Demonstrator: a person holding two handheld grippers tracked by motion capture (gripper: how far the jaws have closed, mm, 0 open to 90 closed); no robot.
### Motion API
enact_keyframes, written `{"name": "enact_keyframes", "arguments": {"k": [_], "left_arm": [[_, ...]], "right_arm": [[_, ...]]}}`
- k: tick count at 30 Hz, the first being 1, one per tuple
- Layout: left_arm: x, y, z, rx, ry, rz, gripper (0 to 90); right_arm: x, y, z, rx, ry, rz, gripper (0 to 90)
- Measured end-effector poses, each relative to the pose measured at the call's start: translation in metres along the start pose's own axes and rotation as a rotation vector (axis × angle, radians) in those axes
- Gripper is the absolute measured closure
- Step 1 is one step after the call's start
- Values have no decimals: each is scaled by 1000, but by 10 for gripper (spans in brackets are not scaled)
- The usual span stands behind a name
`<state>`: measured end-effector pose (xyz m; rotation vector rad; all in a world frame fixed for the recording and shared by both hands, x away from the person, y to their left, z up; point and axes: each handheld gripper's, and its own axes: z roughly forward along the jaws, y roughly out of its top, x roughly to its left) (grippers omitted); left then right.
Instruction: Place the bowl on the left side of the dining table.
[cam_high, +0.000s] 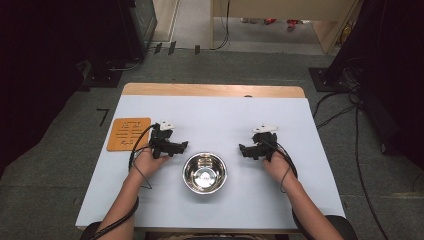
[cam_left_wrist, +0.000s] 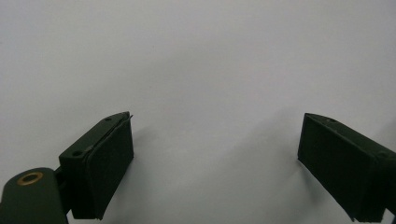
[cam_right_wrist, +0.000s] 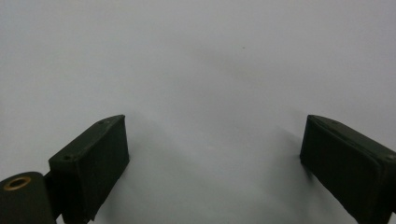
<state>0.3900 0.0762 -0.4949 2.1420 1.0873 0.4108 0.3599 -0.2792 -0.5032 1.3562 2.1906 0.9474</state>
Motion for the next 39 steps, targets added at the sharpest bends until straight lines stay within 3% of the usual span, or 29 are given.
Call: {"name": "enact_keyframes", "arguments": {"k": [2,12,15,18,27,39], "left_arm": [[-1,1,0,10,12,16,132],[5,4,-5,36,-23,-7,165],[5,5,-6,45,-13,-2,237],[5,7,-7,59,-30,-28,237],[4,9,-10,83,-68,-26,260],[5,9,-16,112,-119,-60,301]], "right_arm": [[0,0,0,0,0,0,74],[0,0,0,1,1,0,74],[0,0,0,0,1,-1,74],[0,0,0,0,0,0,75],[0,0,0,-4,-2,-2,75],[0,0,0,-4,-3,-2,75]]}}
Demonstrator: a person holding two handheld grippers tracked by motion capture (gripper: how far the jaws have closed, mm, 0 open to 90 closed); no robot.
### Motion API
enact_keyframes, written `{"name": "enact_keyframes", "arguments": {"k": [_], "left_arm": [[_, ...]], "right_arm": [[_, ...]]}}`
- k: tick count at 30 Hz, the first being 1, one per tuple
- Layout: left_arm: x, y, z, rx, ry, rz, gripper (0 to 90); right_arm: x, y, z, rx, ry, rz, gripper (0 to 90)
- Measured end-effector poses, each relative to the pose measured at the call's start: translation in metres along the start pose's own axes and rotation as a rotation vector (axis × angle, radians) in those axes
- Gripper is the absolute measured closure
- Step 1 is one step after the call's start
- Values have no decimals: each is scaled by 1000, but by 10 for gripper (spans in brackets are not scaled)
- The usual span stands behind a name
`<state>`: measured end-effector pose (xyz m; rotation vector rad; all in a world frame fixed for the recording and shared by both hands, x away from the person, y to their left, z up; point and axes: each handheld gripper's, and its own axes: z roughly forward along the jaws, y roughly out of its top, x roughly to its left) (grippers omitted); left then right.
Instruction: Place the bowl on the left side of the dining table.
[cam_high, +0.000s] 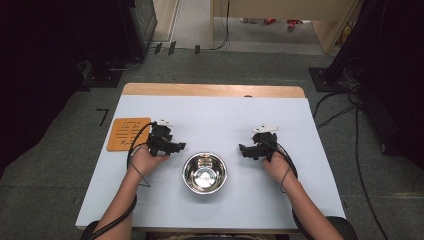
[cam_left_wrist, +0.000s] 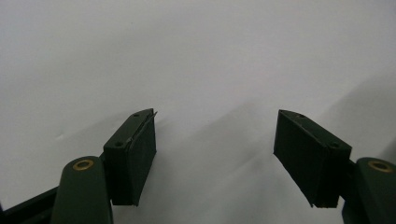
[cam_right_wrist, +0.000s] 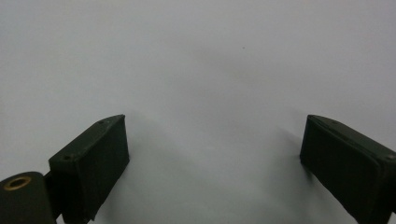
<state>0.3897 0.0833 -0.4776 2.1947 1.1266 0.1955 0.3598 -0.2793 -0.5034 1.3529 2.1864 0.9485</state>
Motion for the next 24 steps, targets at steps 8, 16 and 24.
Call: {"name": "enact_keyframes", "arguments": {"k": [8,16,24], "left_arm": [[-5,1,-3,22,-9,34,292],[-9,3,-6,31,-58,21,301],[-12,5,-9,24,-73,24,297]], "right_arm": [[0,0,0,0,0,0,75],[0,0,0,2,2,1,75],[0,0,0,2,2,2,75]]}}
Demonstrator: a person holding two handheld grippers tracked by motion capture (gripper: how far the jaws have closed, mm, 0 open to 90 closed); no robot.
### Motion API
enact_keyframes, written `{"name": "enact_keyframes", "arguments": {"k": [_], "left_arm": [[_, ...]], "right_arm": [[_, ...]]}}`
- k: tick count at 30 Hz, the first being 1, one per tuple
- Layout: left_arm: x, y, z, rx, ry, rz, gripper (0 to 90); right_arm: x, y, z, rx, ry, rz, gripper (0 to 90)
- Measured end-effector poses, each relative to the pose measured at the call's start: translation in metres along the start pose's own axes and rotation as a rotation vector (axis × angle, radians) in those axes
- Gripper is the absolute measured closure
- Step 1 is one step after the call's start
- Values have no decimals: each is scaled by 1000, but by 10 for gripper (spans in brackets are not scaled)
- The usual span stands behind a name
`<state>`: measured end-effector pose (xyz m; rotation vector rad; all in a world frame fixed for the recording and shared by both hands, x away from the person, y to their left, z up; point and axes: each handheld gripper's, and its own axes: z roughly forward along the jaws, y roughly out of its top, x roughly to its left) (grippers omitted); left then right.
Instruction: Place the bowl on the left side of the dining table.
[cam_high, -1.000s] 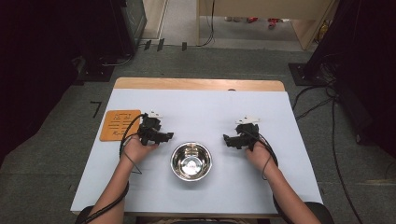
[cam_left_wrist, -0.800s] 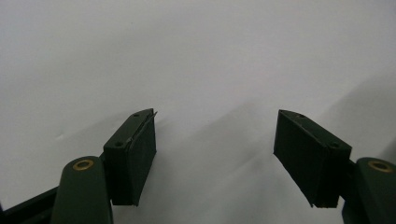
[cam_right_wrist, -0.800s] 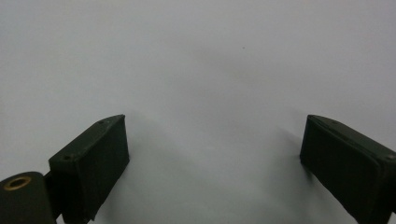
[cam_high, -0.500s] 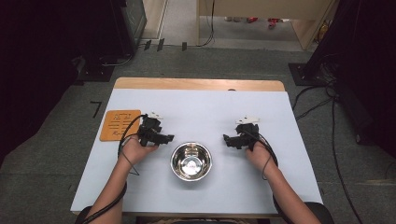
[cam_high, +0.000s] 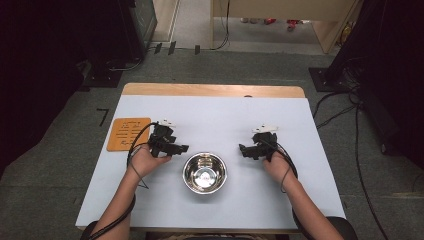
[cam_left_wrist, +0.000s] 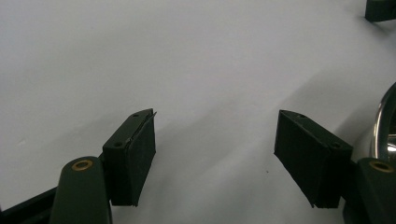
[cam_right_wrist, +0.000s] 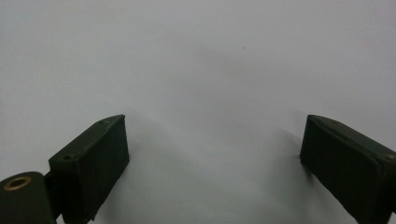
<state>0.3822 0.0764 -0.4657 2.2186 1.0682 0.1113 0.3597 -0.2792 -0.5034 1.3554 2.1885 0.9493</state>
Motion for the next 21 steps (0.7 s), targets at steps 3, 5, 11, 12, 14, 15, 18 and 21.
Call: {"name": "enact_keyframes", "arguments": {"k": [3,5,11,12,14,15,18,21], "left_arm": [[0,-1,0,9,-13,3,298],[-2,-1,1,23,-19,13,300],[-5,-1,1,35,-29,21,307],[-6,-1,0,36,-33,19,309],[-7,-1,0,49,-48,11,314],[-8,-1,0,52,-54,11,318],[-10,0,0,60,-52,27,319],[-12,0,-1,57,-50,40,319]], "right_arm": [[0,0,0,0,0,0,75],[0,0,0,0,0,0,75],[0,0,0,0,0,0,75],[0,0,0,0,0,0,75],[0,0,0,0,0,1,75],[0,0,0,0,0,0,75],[0,0,0,0,0,0,75],[0,0,0,0,-1,0,75]]}}
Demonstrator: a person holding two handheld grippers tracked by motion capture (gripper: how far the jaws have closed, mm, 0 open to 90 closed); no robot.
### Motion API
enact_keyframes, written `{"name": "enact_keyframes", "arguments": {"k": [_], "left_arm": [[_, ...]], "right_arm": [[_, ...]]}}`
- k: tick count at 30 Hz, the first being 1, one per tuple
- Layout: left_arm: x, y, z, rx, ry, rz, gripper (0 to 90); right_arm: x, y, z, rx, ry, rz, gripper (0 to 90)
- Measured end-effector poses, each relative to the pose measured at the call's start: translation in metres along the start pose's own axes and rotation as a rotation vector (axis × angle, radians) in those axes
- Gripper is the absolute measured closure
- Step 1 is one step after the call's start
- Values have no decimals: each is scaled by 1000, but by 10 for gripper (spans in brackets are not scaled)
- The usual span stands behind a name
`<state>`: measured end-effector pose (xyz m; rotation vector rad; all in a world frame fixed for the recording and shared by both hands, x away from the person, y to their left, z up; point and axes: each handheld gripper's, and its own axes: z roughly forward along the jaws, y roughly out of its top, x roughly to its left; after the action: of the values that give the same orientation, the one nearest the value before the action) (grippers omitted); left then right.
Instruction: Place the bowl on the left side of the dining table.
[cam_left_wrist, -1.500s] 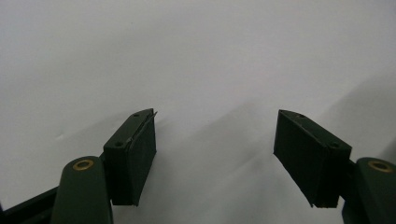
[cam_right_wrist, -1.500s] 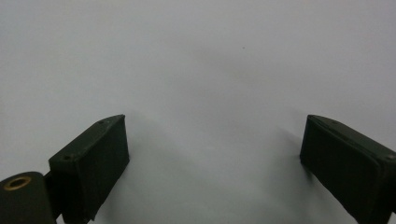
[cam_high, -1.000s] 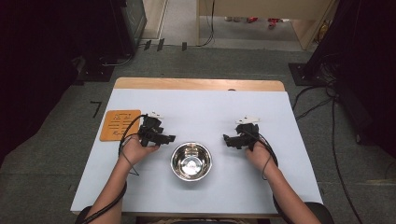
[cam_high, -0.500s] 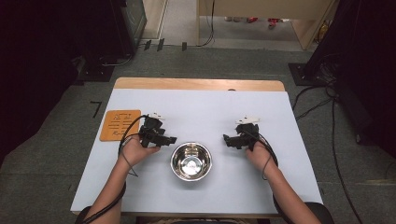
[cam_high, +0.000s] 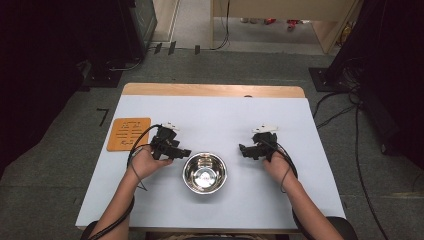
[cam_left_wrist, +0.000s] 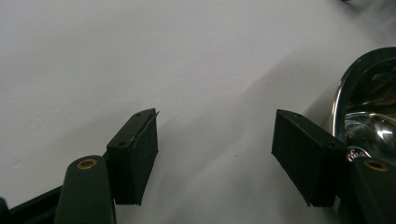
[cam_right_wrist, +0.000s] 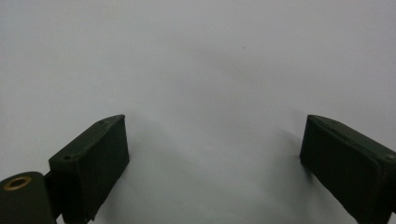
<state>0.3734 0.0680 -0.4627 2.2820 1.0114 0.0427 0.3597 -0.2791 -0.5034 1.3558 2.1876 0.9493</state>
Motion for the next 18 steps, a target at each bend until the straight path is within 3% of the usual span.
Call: {"name": "enact_keyframes", "arguments": {"k": [14,18], "left_arm": [[-12,2,-8,-48,-5,79,330],[-12,3,-10,-56,-18,61,329]], "right_arm": [[0,0,0,0,0,0,75],[0,0,0,0,-1,-1,75]]}}
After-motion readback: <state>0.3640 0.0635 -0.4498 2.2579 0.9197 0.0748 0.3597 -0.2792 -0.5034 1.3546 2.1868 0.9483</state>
